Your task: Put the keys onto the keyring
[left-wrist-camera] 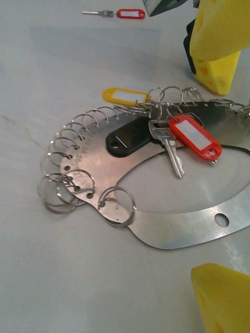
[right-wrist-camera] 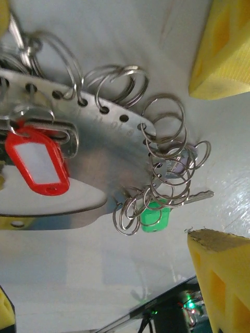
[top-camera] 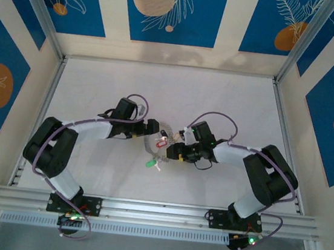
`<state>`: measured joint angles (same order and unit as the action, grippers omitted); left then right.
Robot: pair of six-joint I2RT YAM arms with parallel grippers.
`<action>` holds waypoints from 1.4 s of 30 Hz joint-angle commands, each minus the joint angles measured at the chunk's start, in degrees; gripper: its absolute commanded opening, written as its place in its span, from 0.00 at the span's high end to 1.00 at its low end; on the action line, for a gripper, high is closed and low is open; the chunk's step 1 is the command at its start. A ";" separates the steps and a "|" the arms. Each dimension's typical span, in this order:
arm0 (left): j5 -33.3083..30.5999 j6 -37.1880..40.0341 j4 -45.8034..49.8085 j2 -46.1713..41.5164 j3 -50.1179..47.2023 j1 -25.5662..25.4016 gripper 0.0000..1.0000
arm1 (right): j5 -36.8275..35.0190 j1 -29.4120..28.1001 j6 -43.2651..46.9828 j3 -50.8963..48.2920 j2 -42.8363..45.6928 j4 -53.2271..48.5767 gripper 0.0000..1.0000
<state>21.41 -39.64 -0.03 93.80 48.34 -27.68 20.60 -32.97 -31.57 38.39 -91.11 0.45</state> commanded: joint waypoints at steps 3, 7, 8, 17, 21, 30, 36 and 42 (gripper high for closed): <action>2.41 -1.17 -4.90 3.36 1.71 -0.62 0.00 | 2.34 -4.52 -0.42 0.70 -2.65 3.61 0.32; 1.35 0.22 -4.00 5.99 5.31 -0.55 0.00 | 8.50 -8.66 -3.38 1.53 -5.54 7.29 0.31; 1.09 0.44 -3.78 6.45 5.96 -0.51 0.00 | 9.27 -9.79 -3.93 2.10 -5.88 7.73 0.31; 3.16 2.01 -1.06 6.75 10.01 1.34 0.00 | 3.71 -10.11 -1.24 2.98 1.53 -1.27 0.31; 1.23 4.18 4.18 0.60 9.55 3.12 0.00 | -5.58 -7.72 4.38 3.08 6.20 -10.74 0.40; -4.33 8.94 31.77 -14.34 13.72 7.16 0.00 | -17.92 -11.40 5.79 11.52 -1.35 -19.98 0.72; -11.15 17.71 40.23 -18.59 15.19 10.72 0.00 | -24.83 -16.26 7.32 16.00 -6.45 -21.49 0.70; -14.60 17.82 34.66 -20.23 11.03 10.93 0.00 | -32.28 -19.57 6.83 19.99 -9.71 -25.04 0.67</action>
<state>9.91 -24.12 34.57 74.72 60.97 -17.26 -6.35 -51.51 -25.41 56.80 -99.94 -21.34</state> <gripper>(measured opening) 0.998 0.327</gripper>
